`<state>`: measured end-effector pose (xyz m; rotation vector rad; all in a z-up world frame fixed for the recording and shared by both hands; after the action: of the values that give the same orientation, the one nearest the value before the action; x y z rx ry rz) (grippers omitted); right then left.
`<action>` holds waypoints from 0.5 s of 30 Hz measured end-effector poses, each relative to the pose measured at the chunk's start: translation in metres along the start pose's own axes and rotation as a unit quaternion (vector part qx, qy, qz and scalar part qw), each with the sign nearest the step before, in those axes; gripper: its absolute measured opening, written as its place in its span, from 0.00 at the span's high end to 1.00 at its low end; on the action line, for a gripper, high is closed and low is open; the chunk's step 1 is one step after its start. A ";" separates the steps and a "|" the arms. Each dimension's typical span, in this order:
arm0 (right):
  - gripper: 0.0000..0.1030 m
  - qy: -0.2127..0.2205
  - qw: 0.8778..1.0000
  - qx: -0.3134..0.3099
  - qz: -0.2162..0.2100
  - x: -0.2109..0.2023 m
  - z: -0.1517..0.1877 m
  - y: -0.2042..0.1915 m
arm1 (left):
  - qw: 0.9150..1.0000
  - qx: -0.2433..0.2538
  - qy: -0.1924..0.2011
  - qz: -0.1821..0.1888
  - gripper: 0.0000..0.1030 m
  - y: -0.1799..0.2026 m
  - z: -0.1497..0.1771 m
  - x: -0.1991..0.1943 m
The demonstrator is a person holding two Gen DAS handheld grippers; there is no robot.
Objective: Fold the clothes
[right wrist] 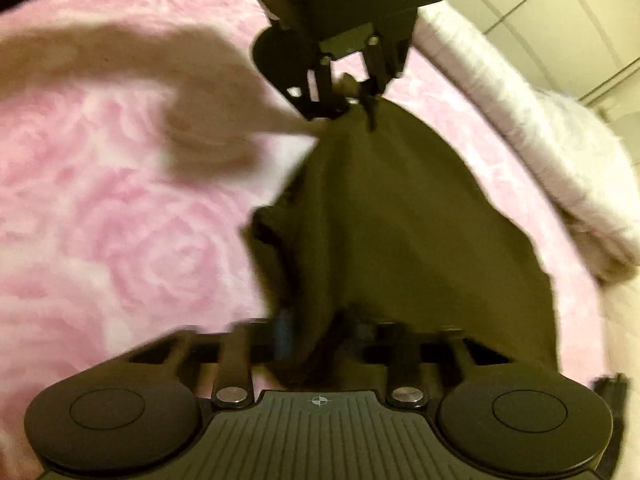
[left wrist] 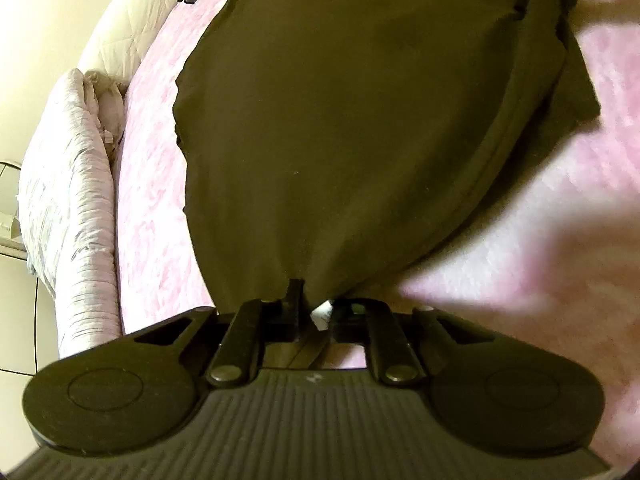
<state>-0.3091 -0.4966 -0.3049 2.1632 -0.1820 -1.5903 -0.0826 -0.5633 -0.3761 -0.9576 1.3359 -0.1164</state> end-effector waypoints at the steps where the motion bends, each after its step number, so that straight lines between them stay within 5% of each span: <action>1: 0.92 0.002 1.000 0.006 -0.016 -0.003 -0.001 0.001 | 1.000 -0.001 -0.001 0.000 0.92 -0.001 0.001 -0.003; 10: 0.93 0.025 0.993 0.031 -0.111 -0.060 -0.014 -0.001 | 0.999 -0.016 -0.030 0.014 0.94 0.001 0.016 -0.071; 15: 0.93 0.048 0.978 0.090 -0.184 -0.096 -0.013 0.019 | 0.998 0.005 -0.055 0.043 0.93 -0.020 0.011 -0.103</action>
<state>-0.3260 -0.4756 -0.2094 2.5227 0.1167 -1.7121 -0.0939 -0.5104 -0.2856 -0.8833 1.2714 -0.0046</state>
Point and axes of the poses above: each gripper's, at about its wrist camera, not at the fingertips, and x roughly the way its jaws point, y to its right, z to its underside, the point moved 8 cm from there along x, roughly the way its jaws point, and after that the axes turned 9 degrees about -y, right-handed, at the moved point
